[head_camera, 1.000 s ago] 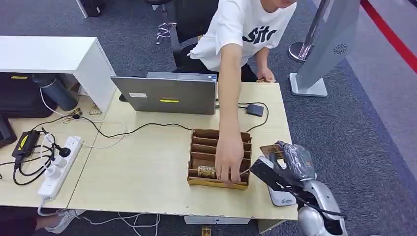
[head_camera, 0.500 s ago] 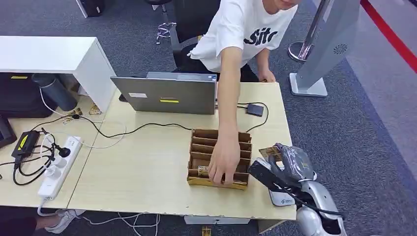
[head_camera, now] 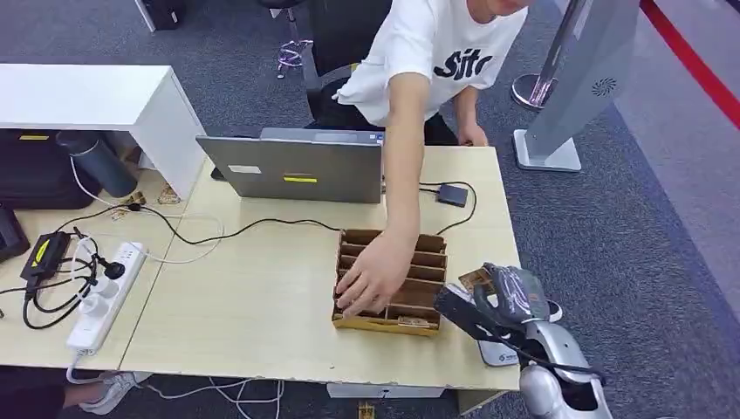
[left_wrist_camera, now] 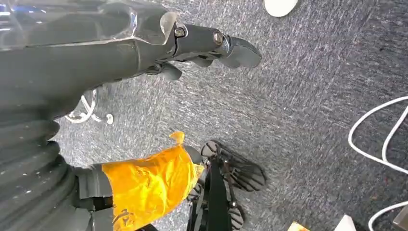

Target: Pass the card to the sensor for recognition and then transmit it.

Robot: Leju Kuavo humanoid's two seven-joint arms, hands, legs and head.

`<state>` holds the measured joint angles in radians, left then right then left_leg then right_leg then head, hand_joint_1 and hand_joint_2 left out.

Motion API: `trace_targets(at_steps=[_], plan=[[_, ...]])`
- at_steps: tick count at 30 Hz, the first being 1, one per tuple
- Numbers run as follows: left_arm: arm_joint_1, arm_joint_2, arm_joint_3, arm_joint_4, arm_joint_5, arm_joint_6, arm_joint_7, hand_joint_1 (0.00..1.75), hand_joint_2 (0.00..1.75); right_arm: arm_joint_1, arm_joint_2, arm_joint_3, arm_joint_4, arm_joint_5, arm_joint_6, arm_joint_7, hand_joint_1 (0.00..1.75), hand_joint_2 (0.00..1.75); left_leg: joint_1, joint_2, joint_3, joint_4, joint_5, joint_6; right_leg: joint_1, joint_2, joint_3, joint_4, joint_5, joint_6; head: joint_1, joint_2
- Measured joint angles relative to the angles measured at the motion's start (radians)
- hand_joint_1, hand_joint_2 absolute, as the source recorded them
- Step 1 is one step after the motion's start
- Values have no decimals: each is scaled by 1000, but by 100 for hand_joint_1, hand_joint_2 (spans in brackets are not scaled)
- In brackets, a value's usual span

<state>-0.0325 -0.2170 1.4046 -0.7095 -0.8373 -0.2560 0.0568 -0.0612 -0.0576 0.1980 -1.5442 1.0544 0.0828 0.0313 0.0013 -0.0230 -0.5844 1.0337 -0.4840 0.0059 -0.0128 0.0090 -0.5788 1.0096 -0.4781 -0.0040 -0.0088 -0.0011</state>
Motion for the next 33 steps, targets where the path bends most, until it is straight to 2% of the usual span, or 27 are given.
trace_targets(at_steps=[20,26,30,33], plan=[[-7,18,5,2,-6,21,0,0,175,-36,-11,27,106,-12,60,28,175,175,0,0,0,0,0,0,0,0,0,0,0,0,0,0],[-7,22,5,3,-5,23,-4,0,175,-30,-20,28,91,-78,21,-41,175,175,0,0,0,0,0,0,0,0,0,0,0,0,0,0],[-6,19,5,4,0,15,-5,0,175,-2,-35,27,8,-113,-37,-110,175,175,0,0,0,0,0,0,0,0,0,0,0,0,0,0],[-6,13,5,3,0,10,-5,0,175,20,-42,22,-76,-109,-76,-132,175,175,0,0,0,0,0,0,0,0,0,0,0,0,0,0]])
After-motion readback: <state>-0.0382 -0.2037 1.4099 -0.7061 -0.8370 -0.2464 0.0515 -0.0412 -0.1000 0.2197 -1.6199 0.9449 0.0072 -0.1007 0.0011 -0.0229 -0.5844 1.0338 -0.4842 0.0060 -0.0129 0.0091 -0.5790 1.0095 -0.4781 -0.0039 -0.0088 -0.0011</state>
